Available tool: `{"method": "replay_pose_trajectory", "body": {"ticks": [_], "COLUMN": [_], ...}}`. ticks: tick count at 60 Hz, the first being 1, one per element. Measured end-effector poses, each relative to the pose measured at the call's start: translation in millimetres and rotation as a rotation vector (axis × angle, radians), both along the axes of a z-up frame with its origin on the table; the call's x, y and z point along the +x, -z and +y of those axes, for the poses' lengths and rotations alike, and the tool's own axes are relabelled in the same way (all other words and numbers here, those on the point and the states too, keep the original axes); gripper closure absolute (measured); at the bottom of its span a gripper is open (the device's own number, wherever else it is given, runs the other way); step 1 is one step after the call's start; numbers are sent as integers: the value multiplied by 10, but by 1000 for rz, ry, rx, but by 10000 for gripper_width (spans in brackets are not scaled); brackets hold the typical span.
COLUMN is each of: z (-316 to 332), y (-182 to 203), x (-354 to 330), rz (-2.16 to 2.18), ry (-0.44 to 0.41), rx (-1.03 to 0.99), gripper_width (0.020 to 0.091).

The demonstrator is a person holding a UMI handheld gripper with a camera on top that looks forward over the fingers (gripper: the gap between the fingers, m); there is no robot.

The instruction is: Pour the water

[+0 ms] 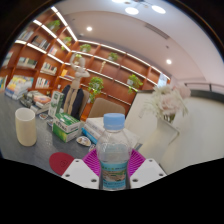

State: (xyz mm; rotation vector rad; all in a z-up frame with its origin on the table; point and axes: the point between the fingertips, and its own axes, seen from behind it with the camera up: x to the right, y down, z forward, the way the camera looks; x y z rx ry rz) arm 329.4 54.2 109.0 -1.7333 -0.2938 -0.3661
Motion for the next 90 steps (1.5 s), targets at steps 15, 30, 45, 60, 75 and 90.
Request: {"method": "replay_pose_trajectory", "body": {"ticks": [15,30,45,60,75,90], "z": [193,245,313,295,142,169], "y": [-354,-537,-607,-542,-691,-285], "x": [-946,-1699,-2016,-1999,-1754,-1448], "rz": [-718,-1362,-1821,-1669,-548,335], "ry": [-121,-220,-207,-224,-228,-230], "rx": [18,91,157,137,78,-33], "gripper_width": [805,805,804,804,802,802]}}
